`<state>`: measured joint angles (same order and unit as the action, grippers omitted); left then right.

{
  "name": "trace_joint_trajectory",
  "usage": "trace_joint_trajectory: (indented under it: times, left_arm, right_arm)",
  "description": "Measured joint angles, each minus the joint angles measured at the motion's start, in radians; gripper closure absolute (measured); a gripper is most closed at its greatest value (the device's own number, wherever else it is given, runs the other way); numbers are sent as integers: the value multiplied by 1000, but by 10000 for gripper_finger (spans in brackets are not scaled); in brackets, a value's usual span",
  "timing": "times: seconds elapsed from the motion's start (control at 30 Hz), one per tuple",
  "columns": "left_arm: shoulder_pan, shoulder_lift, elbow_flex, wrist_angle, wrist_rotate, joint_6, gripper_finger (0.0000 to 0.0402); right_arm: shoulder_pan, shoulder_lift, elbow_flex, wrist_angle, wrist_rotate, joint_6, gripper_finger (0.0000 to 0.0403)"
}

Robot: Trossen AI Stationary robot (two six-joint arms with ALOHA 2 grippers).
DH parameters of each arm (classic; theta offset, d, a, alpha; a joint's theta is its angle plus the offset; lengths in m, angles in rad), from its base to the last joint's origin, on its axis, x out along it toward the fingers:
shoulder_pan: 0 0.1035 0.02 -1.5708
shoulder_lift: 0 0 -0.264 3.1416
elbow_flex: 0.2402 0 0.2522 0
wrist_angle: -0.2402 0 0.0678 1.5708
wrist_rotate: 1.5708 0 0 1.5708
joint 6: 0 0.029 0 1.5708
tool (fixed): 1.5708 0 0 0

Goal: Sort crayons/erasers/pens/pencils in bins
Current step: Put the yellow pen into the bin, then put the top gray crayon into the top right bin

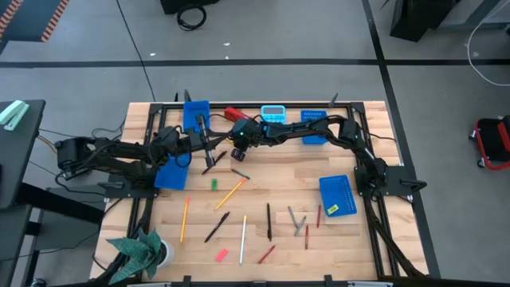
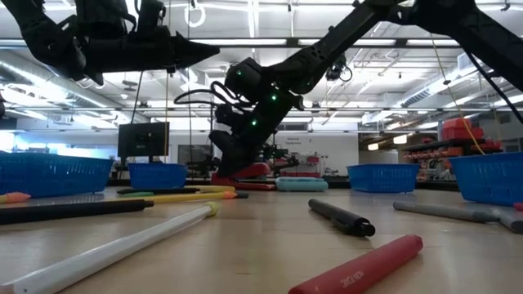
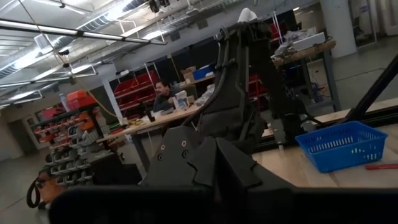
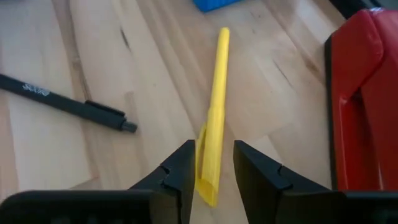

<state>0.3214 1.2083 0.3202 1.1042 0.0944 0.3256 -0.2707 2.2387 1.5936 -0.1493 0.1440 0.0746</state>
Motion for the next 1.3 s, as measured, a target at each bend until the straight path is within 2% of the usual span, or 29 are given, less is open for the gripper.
trace_joint_trajectory:
  times: [0.43,0.73,0.9,1.03,1.2,1.3]
  left_arm:
    - [0,0,0,-1,0,0,380]
    - [0,0,0,-3,0,0,386]
    - [0,0,0,-16,0,0,378]
    - [0,0,0,-27,0,0,385]
    - [0,0,0,-33,0,0,390]
    - [0,0,0,-35,0,0,384]
  right_arm:
    - [0,0,0,-8,0,0,287]
    - [19,0,0,-87,20,-10,287]
    - [25,-1,0,-189,39,2,287]
    - [25,-9,6,-286,33,77,287]
    - [34,-32,2,-349,32,95,287]
    - [37,-57,-1,-452,24,111,287]
